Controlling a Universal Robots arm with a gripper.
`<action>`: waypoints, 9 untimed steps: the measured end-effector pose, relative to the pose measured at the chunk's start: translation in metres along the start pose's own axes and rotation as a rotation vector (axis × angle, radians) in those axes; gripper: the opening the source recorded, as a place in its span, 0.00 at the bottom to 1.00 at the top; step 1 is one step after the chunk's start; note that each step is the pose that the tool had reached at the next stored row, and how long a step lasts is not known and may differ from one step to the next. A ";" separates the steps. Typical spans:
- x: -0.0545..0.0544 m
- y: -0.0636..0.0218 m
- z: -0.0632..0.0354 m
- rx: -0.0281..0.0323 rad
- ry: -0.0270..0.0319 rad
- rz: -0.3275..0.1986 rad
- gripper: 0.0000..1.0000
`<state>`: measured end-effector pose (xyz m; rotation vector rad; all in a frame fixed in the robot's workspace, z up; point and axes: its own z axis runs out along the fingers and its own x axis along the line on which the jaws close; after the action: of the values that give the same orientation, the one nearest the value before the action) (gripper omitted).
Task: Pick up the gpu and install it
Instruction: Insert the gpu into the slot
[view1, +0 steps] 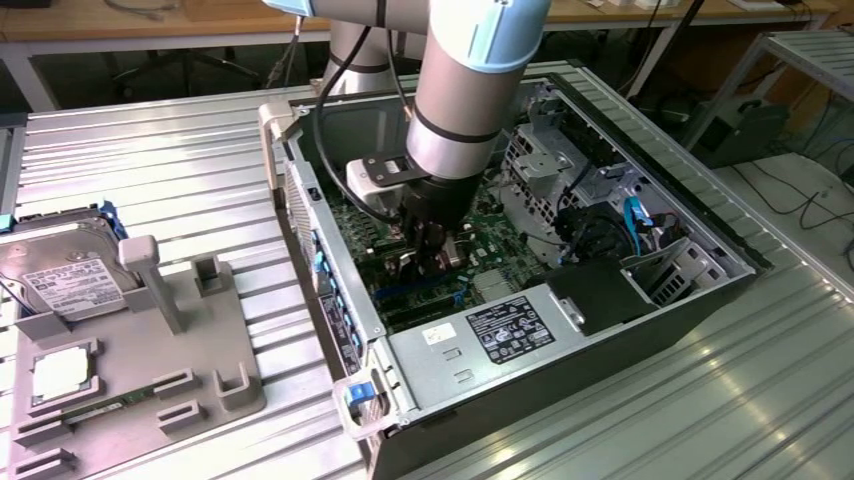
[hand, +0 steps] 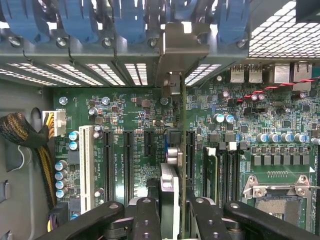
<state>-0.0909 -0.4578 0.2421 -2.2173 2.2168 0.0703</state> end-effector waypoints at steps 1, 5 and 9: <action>0.000 0.0000 0.0003 0.0001 0.0000 0.000 0.28; 0.000 -0.0001 0.0016 0.0001 -0.0001 0.000 0.28; 0.000 -0.0001 0.0038 0.0001 0.0000 0.000 0.28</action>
<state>-0.0909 -0.4578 0.2384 -2.2172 2.2167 0.0702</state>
